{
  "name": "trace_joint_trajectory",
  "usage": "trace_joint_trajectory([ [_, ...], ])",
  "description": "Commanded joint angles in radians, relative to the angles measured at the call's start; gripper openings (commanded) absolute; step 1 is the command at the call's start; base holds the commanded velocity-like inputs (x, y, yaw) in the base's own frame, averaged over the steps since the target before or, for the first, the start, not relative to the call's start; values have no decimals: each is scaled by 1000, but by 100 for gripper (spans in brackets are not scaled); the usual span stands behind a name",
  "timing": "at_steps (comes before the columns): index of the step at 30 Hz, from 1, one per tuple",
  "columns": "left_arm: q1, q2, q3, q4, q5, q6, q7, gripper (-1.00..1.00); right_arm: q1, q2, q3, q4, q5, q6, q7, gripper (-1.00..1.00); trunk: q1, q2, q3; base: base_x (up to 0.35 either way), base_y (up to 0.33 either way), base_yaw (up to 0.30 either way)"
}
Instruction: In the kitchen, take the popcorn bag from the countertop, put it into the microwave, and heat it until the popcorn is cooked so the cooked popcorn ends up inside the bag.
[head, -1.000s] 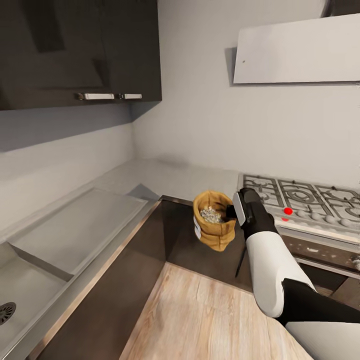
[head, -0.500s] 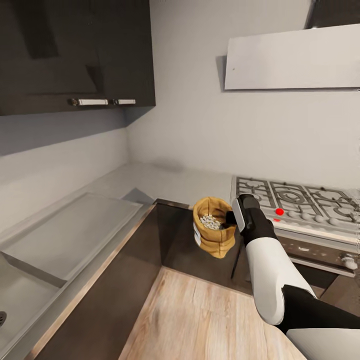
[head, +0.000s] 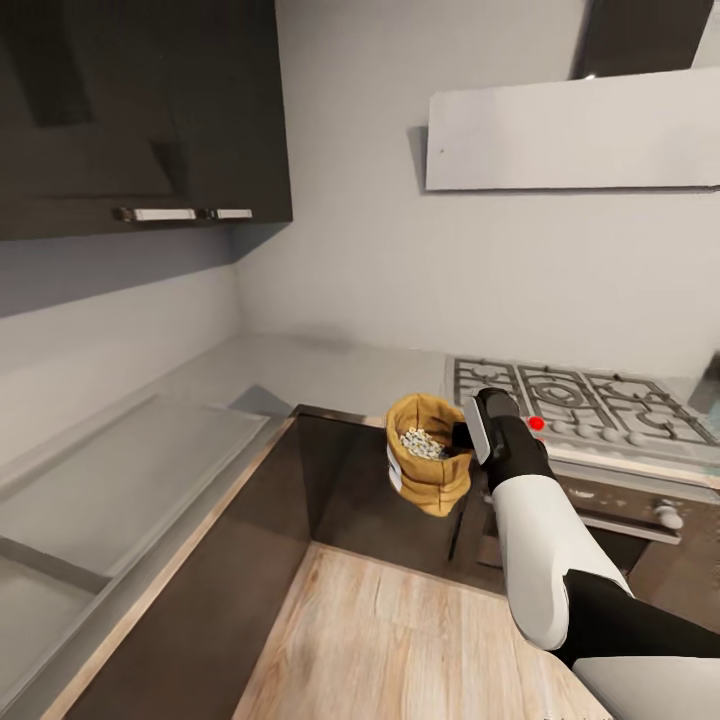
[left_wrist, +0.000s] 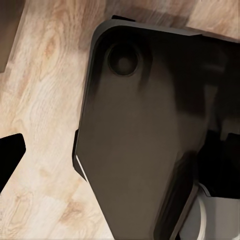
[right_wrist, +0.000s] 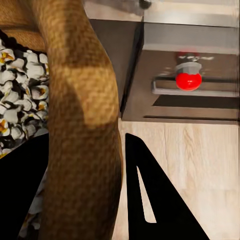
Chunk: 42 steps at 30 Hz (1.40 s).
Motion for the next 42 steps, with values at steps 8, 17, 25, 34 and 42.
trace_joint_trajectory([
  [8, 0, -1, 1, 0, 6, -3, 1, 100, -1, 1, -4, -2, 10, 4, 8, -100, 0, -1, 5, 0, 0, -116],
  [17, 0, -2, 2, 0, 6, -3, 1, 100, -1, 1, -4, -1, 10, 4, 14, -100, 0, -1, 6, 0, 0, -2],
  [25, 0, -5, 4, 0, 7, -2, 3, 100, -1, 1, -4, -2, 11, 4, 29, -100, 0, -1, 6, -83, -132, 0],
  [34, 0, -4, 3, 0, 7, -2, 3, 100, 14, 1, -4, 2, 14, 4, 26, -100, 0, -1, 6, -212, -218, -23],
  [42, 0, -4, 2, 0, 7, -2, 1, 100, 16, 1, -4, 1, 16, 4, 23, -100, 0, -1, 6, -32, -43, -241],
])
